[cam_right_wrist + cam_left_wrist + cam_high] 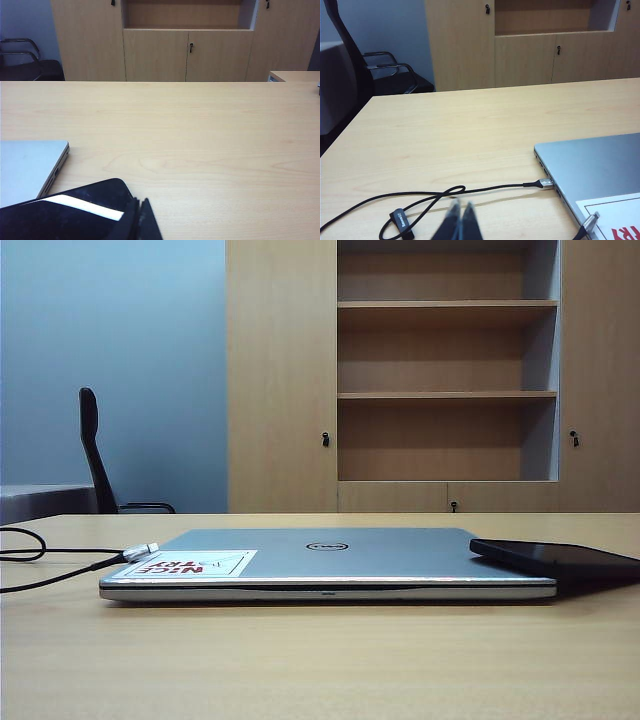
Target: Pick up the charging cable and the phone, plug the charging cable into the charging port on the phone, and finally place them back on the table.
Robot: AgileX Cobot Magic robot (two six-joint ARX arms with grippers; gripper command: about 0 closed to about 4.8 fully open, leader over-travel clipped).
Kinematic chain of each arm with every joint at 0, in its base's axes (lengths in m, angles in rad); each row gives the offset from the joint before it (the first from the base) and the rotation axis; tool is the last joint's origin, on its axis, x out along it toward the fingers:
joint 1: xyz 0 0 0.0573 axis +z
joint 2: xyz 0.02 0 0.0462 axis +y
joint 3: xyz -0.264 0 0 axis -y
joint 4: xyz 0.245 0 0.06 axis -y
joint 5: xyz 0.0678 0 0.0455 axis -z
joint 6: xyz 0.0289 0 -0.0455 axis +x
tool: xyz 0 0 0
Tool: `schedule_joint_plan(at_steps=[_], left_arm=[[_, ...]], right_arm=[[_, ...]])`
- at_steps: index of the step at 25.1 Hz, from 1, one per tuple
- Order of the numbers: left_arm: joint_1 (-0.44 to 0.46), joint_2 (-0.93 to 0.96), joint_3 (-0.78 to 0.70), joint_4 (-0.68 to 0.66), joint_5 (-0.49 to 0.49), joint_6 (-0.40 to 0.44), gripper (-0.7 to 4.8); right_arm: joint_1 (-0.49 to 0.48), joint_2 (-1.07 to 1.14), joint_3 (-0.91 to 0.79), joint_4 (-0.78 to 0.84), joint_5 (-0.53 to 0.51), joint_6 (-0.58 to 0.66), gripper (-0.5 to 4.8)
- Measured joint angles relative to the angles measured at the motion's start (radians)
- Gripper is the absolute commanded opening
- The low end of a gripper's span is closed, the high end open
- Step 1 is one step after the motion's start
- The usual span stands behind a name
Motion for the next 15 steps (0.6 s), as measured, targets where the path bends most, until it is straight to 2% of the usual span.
schedule_joint_plan(at_steps=[9,11,15], left_arm=[[0.000,0.000,0.000,0.008,0.000,-0.005,-0.06],[0.000,0.001,0.015,0.043,0.000,-0.067,-0.06],[0.000,0.000,0.104,0.075,0.000,-0.112,-0.06]], right_arm=[[0.000,0.000,0.001,0.000,0.000,0.002,-0.05],[0.001,0.003,0.041,-0.020,0.002,0.050,-0.05],[0.002,0.009,0.151,-0.011,0.004,0.069,-0.05]])
